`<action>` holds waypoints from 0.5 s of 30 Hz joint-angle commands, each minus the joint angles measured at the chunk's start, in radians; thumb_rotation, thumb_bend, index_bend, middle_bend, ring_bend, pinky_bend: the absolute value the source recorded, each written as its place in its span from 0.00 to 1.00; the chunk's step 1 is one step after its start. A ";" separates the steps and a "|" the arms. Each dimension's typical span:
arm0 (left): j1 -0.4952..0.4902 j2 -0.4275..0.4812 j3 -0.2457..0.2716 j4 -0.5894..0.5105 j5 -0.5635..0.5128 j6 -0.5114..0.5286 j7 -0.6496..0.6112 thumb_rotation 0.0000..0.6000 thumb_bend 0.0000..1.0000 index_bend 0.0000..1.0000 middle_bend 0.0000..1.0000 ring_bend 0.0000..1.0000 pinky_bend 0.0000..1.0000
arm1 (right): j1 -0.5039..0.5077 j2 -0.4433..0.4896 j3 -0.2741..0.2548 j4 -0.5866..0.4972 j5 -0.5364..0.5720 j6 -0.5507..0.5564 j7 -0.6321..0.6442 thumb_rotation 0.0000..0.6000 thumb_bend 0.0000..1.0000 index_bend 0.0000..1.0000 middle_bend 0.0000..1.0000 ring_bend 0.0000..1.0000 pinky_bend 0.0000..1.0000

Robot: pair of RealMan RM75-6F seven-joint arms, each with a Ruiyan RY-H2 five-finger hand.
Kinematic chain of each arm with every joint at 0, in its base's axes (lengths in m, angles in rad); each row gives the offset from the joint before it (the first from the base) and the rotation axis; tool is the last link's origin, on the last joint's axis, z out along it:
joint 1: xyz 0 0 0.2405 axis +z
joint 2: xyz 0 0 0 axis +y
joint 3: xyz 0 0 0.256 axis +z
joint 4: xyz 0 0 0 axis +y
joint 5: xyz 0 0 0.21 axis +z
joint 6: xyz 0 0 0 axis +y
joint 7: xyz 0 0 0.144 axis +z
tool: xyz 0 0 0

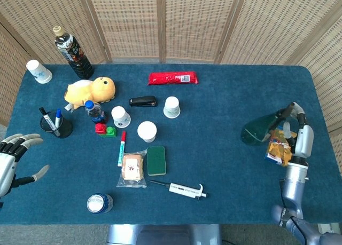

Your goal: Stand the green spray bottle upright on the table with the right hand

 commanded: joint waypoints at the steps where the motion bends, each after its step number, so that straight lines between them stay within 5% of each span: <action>1: 0.001 0.000 0.001 0.000 -0.001 0.001 0.000 0.80 0.28 0.28 0.28 0.28 0.21 | 0.000 0.001 0.000 -0.001 -0.001 -0.001 -0.002 0.12 0.32 0.14 0.32 0.26 0.27; 11: 0.003 0.003 0.002 0.003 -0.004 0.001 -0.003 0.81 0.28 0.28 0.28 0.28 0.21 | -0.022 0.021 0.001 0.026 0.008 -0.006 -0.010 0.14 0.37 0.16 0.33 0.26 0.27; 15: 0.005 0.004 0.004 0.003 -0.008 -0.001 0.000 0.80 0.28 0.28 0.28 0.28 0.21 | -0.038 0.050 -0.004 0.038 0.005 -0.008 -0.012 0.22 0.38 0.18 0.33 0.26 0.27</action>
